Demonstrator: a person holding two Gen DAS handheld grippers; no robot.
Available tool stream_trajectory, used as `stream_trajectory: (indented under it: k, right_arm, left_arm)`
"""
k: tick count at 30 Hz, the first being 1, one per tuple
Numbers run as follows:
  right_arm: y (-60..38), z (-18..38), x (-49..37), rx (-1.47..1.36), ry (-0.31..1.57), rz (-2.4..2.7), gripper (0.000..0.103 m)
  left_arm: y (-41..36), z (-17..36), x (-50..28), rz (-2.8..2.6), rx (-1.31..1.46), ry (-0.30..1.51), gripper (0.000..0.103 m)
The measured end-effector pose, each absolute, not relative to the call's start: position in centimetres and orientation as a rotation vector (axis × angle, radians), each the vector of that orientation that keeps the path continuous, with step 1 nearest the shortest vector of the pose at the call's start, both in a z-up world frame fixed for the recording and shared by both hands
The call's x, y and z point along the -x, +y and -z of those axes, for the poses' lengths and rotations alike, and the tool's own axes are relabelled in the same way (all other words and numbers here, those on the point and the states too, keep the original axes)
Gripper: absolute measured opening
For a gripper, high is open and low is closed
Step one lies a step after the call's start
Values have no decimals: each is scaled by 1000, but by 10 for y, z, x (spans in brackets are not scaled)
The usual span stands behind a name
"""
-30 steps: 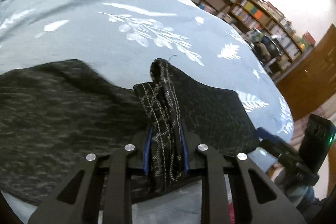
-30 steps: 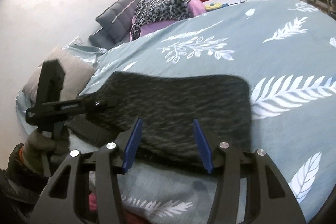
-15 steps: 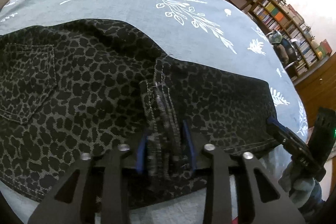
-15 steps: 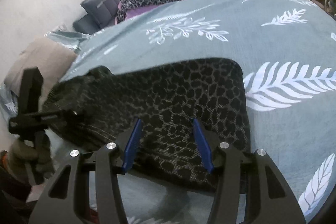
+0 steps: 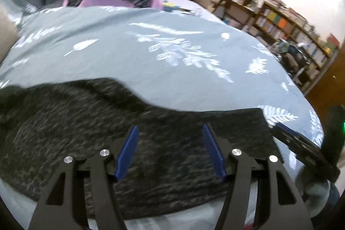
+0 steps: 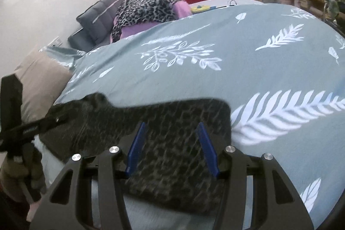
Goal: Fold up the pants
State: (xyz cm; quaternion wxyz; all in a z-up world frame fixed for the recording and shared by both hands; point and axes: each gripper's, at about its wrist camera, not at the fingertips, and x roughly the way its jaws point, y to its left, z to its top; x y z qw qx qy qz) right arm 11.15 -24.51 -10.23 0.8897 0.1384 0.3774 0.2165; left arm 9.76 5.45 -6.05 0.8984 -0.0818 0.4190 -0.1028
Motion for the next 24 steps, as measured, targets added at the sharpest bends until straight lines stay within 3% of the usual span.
stream_trajectory:
  k: [11,24]
  right_arm:
    - [-240,135,-147,-260,856,-421,52]
    - [-224,141,-135,-122,865,-403,59]
  left_arm:
    - [26,120,-142,275,208,973,62]
    - [23,127,-126,266,167,966,66]
